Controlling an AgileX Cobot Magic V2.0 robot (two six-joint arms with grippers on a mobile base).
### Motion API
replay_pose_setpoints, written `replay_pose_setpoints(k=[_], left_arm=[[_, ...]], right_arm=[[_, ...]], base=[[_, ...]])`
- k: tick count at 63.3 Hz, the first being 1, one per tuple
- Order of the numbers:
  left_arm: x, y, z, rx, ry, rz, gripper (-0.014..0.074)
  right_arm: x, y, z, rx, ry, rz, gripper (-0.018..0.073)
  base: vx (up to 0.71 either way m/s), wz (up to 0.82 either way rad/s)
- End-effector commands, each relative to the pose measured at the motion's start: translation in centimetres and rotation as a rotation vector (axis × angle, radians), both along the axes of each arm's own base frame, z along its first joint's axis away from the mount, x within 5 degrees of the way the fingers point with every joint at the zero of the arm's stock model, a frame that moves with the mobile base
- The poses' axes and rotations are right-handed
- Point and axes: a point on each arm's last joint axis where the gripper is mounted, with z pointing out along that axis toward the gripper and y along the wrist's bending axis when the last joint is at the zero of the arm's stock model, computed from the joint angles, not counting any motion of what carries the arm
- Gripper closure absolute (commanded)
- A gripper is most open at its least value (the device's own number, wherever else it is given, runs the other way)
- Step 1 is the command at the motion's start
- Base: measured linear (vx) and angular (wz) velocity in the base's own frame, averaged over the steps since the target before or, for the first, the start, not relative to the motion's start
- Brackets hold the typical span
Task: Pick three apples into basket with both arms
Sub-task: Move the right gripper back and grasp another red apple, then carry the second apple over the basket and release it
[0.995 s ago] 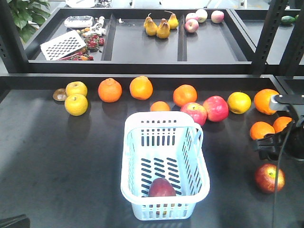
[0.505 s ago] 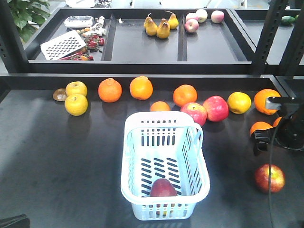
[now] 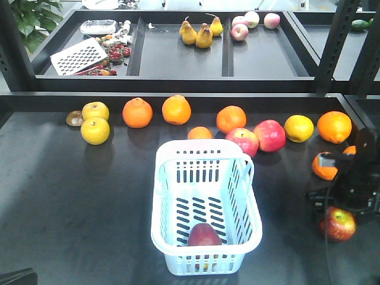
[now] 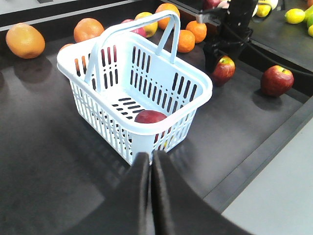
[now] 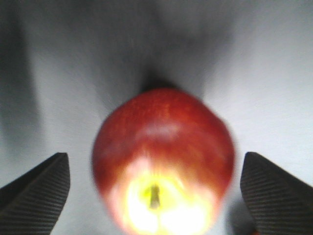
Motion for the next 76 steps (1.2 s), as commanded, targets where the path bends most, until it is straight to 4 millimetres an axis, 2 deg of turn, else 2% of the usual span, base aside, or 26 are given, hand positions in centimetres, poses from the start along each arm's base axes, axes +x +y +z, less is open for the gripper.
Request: replay_pose_setpoints(k=[1,9,15,19,26,37,42,49,55,61,69,76], left_arm=[[0.3,0.0,1.0,-0.056,-0.035,0.03,0.0603],[0.3,0.0,1.0,-0.056,-0.035,0.03,0.0603],[0.3,0.0,1.0,-0.056,-0.035,0.03,0.0603],[0.3,0.0,1.0,-0.056,-0.035,0.03,0.0603],[0.3,0.0,1.0,-0.056,-0.035,0.03,0.0603],[0.3,0.0,1.1,-0.057,-0.036,0.03,0.0603],[0.4,0.0,1.1,-0.059,-0.038,0.033,0.0603],[0.4,0.0,1.1,-0.059,-0.039,0.033,0.0603],[0.4,0.0,1.1,-0.059,-0.039,0.033,0.0603],[0.4,0.0,1.1,-0.059,-0.039,0.033,0.0603],[0.4,0.0,1.1,-0.059,-0.039,0.033,0.0603],[0.4,0.0,1.1,-0.059,-0.039,0.033,0.0603]], right_arm=[[0.7,-0.4,1.9,-0.015,-0.067,0.015,-0.006],[0.7,-0.3,2.3,-0.014,-0.073,0.013,0.0074],[0.6,-0.2,3.6,-0.003,-0.097,0.002,0.0243],[0.3,-0.1,5.4,0.002,-0.129,0.002,0.0387],[-0.7,0.3,9.0,0.019,-0.172,0.027,0.0575],[-4.0,2.1,15.3,0.152,-0.257,0.081,0.0568],[-6.5,4.0,17.6,0.25,-0.316,0.139,0.0566],[-9.5,7.3,19.4,0.346,-0.411,0.219,0.0564],[-11.4,10.2,19.9,0.411,-0.473,0.292,0.0562],[-12.1,12.8,19.7,0.464,-0.508,0.341,0.0559],[-11.2,16.3,18.7,0.485,-0.565,0.405,0.0539],[-10.4,18.2,17.3,0.495,-0.556,0.42,0.046]], base=[[0.0,0.0],[0.0,0.0],[0.0,0.0],[0.0,0.0],[0.0,0.0],[0.0,0.0],[0.0,0.0],[0.0,0.0],[0.0,0.0],[0.0,0.0],[0.0,0.0],[0.0,0.0]])
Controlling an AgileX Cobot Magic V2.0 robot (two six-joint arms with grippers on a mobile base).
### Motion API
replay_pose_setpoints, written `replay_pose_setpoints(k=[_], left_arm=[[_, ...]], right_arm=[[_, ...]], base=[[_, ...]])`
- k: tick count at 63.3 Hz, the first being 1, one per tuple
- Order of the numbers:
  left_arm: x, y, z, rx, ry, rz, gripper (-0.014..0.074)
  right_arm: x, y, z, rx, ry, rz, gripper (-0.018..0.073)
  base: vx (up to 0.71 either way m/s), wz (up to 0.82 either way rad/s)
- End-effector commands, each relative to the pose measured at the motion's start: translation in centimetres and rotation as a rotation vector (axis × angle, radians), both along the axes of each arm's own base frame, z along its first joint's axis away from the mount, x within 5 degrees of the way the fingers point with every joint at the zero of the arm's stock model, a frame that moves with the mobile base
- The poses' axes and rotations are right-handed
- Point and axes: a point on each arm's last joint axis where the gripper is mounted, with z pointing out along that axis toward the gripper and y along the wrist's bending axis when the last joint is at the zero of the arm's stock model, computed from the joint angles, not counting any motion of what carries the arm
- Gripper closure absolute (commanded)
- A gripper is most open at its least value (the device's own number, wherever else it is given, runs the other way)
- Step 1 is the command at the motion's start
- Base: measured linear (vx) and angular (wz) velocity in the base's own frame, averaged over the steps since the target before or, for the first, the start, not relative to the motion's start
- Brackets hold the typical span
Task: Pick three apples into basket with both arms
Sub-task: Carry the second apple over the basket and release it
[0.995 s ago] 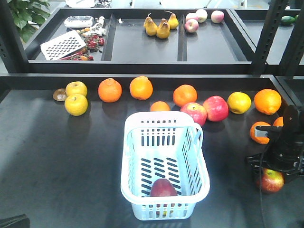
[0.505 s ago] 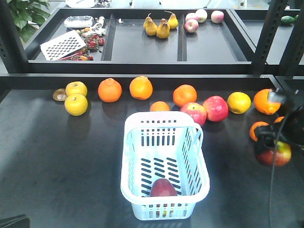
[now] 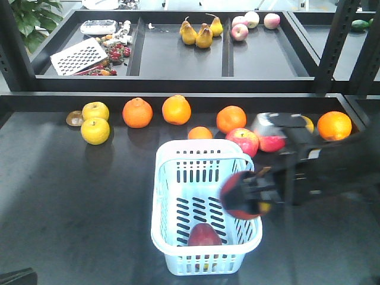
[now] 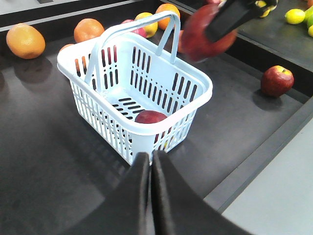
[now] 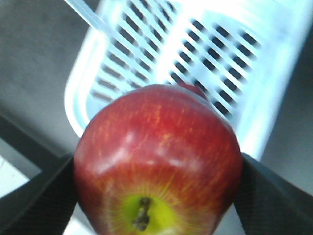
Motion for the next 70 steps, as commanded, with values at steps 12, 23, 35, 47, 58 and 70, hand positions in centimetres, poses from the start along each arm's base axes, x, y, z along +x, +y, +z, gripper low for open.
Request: replay_pose_setpoints(k=[12,23,35,47,58,70], left_arm=[[0.3,0.0,1.1,-0.058,-0.036,0.03,0.0603],[0.3,0.0,1.1,-0.058,-0.036,0.03,0.0603],[0.3,0.0,1.0,-0.058,-0.034,0.029,0.0603],[0.3,0.0,1.0,-0.057,-0.033,0.028,0.0603],[0.3,0.0,1.0,-0.057,-0.032,0.027,0.0603],[0.3,0.0,1.0,-0.057,-0.033,0.028,0.0603]], right_arm=[[2.5,2.1,-1.3,0.059,-0.067,-0.064,0.0113],[2.7,2.2,-1.6,0.053,-0.069,-0.07,-0.0172],[2.7,2.2,-1.6,0.052,-0.066,-0.064,-0.0154],[1.0,1.2,-0.2,0.015,-0.027,-0.011,-0.001],[-1.2,-3.9,2.3,-0.195,-0.019,-0.135,0.0378],[-2.7,-10.8,4.2,-0.444,-0.033,-0.411,0.0569]], base=[[0.0,0.0],[0.0,0.0],[0.0,0.0],[0.0,0.0],[0.0,0.0],[0.0,0.0]])
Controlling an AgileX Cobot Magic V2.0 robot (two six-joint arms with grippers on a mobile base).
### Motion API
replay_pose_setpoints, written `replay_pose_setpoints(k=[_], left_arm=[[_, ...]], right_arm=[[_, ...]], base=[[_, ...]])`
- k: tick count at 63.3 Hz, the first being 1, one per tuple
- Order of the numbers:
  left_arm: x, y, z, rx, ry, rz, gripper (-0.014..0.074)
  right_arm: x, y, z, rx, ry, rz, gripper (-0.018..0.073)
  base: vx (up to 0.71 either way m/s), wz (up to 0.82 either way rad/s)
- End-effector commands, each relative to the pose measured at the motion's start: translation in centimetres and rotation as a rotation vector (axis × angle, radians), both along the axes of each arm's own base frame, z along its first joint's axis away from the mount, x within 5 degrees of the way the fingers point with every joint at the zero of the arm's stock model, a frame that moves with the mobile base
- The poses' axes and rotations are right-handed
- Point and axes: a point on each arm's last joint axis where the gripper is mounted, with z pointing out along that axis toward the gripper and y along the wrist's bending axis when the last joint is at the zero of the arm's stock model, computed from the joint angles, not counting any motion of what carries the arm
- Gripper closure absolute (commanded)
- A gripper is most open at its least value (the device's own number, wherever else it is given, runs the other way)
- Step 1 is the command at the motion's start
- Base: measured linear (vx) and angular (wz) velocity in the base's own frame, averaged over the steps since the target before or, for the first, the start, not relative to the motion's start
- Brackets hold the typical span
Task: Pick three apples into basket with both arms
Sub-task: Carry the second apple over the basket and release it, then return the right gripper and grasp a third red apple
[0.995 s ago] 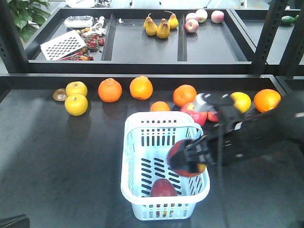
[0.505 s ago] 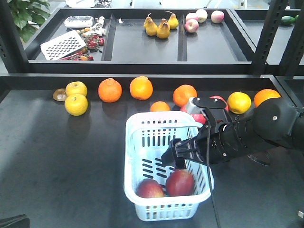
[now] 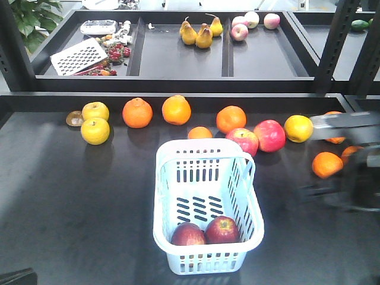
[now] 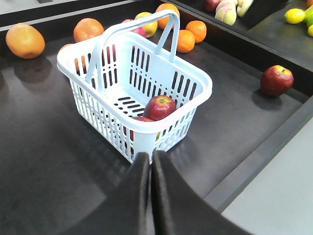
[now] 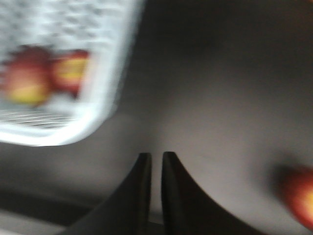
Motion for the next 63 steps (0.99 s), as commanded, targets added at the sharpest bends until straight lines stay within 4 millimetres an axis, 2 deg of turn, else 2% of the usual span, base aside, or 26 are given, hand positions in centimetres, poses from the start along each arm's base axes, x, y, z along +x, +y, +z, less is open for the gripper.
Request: replay_pose_setpoints(k=[1,10,16,24,28,37,63], left_arm=[[0.3,0.0,1.0,-0.057,-0.034,0.029,0.0603],[0.3,0.0,1.0,-0.057,-0.034,0.029,0.0603],[0.3,0.0,1.0,-0.058,-0.034,0.029,0.0603],[0.3,0.0,1.0,-0.058,-0.034,0.029,0.0603],[0.3,0.0,1.0,-0.058,-0.034,0.029,0.0603],[0.3,0.0,1.0,-0.058,-0.034,0.029,0.0603],[0.3,0.0,1.0,-0.057,-0.034,0.029,0.0603]], right_arm=[[-0.6,-3.5,1.7,-0.109,-0.055,-0.146,0.0569],[-0.7,-7.3,1.5,-0.133,-0.028,-0.3,0.0554],[-0.7,-9.6,0.9,-0.138,0.009,-0.389,0.0485],[-0.6,-12.1,-0.7,-0.142,0.114,-0.456,0.0267],[-0.5,-13.3,-1.8,-0.134,0.181,-0.502,0.0101],[-0.2,-15.2,-3.9,-0.111,0.292,-0.567,-0.0163],[1.9,-16.6,-9.2,-0.116,0.448,-0.541,-0.012]], base=[[0.0,0.0],[0.0,0.0],[0.0,0.0],[0.0,0.0],[0.0,0.0],[0.0,0.0],[0.0,0.0]])
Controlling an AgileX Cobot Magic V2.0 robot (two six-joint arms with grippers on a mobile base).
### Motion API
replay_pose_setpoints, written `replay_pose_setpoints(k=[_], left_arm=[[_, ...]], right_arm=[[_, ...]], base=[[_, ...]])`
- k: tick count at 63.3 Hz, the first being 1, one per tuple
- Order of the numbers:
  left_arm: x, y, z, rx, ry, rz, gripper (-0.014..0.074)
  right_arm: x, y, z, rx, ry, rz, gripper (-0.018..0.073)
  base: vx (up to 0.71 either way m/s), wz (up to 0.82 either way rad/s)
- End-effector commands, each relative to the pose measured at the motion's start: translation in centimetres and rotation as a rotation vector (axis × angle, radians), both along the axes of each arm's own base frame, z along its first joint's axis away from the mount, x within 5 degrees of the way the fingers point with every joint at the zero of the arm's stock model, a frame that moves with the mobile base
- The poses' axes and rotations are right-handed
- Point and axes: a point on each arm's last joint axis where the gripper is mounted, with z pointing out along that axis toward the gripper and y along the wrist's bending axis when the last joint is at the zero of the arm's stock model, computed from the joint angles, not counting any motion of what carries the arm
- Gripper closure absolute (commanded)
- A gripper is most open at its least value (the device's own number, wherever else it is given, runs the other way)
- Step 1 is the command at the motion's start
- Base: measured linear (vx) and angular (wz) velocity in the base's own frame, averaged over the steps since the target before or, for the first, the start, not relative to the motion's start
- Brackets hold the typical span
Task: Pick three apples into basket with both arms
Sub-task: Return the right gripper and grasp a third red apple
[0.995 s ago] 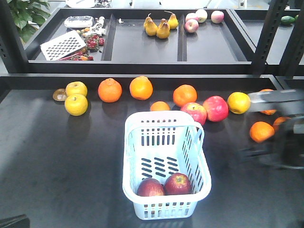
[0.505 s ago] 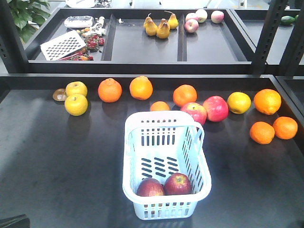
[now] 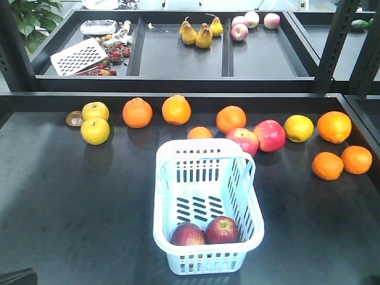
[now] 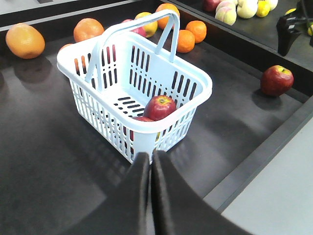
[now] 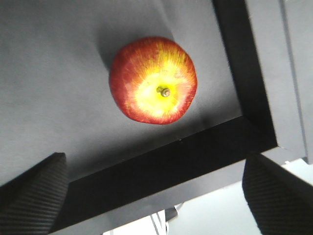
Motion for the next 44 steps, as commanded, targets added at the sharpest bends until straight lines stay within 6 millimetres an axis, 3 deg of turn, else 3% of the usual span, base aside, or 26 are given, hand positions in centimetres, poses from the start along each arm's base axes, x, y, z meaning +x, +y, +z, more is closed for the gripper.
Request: replay_pose_setpoints(k=[1,44], left_arm=[[0.3,0.0,1.0,-0.057,-0.034,0.029,0.0603],[0.3,0.0,1.0,-0.057,-0.033,0.028,0.0603]], right_arm=[[0.6,-0.7,0.3,-0.034,-0.032,0.021,-0.0118],[2.7,-1.6,-6.3,0.004,0.035,0.049,-0.0092]], base=[[0.0,0.0],[0.0,0.0]])
